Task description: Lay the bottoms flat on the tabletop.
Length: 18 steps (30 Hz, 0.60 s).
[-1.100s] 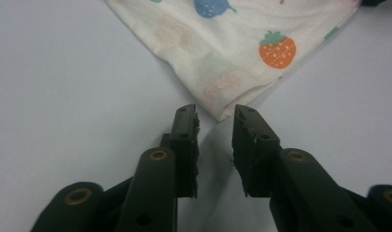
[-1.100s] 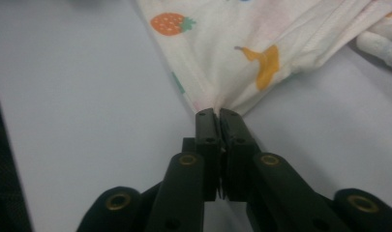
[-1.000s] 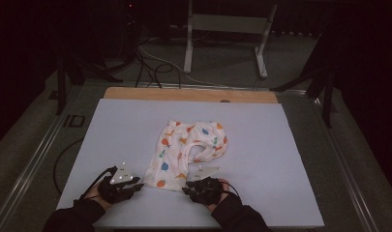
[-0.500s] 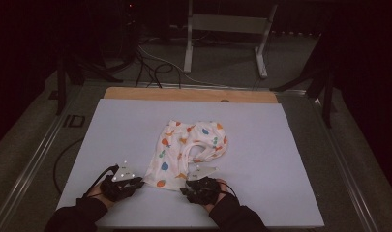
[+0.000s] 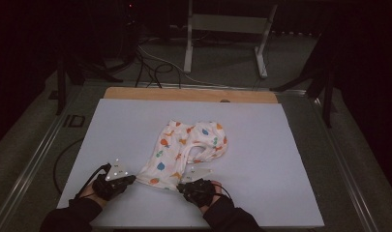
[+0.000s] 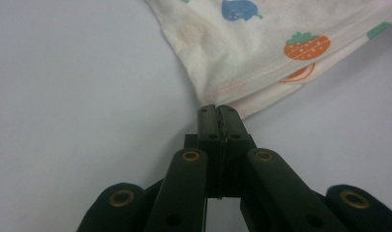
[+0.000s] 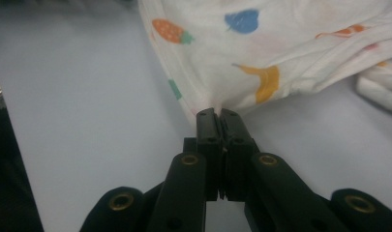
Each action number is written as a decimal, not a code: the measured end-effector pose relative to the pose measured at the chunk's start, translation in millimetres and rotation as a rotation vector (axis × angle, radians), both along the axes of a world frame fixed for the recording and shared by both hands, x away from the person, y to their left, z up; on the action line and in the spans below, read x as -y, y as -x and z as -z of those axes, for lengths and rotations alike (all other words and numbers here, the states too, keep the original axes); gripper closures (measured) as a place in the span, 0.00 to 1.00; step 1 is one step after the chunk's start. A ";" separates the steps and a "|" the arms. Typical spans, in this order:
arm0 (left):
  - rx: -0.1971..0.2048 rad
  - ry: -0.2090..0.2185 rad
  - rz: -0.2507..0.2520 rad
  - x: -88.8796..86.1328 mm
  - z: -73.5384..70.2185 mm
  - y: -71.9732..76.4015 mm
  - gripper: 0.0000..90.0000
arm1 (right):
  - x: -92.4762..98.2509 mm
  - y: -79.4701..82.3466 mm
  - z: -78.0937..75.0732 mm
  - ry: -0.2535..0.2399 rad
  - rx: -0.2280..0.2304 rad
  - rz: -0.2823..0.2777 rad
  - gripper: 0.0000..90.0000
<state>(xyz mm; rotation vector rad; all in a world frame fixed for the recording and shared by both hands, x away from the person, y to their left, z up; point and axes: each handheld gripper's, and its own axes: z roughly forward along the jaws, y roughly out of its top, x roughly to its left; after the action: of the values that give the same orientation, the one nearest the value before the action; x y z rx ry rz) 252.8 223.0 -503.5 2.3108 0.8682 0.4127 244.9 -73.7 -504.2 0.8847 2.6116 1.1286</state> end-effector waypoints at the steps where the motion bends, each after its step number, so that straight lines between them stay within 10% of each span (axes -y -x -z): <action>1: -0.001 0.002 -0.001 -1.3 -0.5 1.1 1.00 | -1.6 1.2 1.7 0.009 -0.005 -0.005 0.98; 18: -0.074 0.012 0.038 -10.4 6.8 10.6 1.00 | -8.2 14.8 12.4 0.023 -0.030 -0.044 0.94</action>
<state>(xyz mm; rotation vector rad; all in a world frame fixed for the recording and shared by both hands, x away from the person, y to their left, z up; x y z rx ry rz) 242.2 233.3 -510.3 2.3401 0.8589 0.3070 230.0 -65.5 -516.6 0.8504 2.6756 1.1016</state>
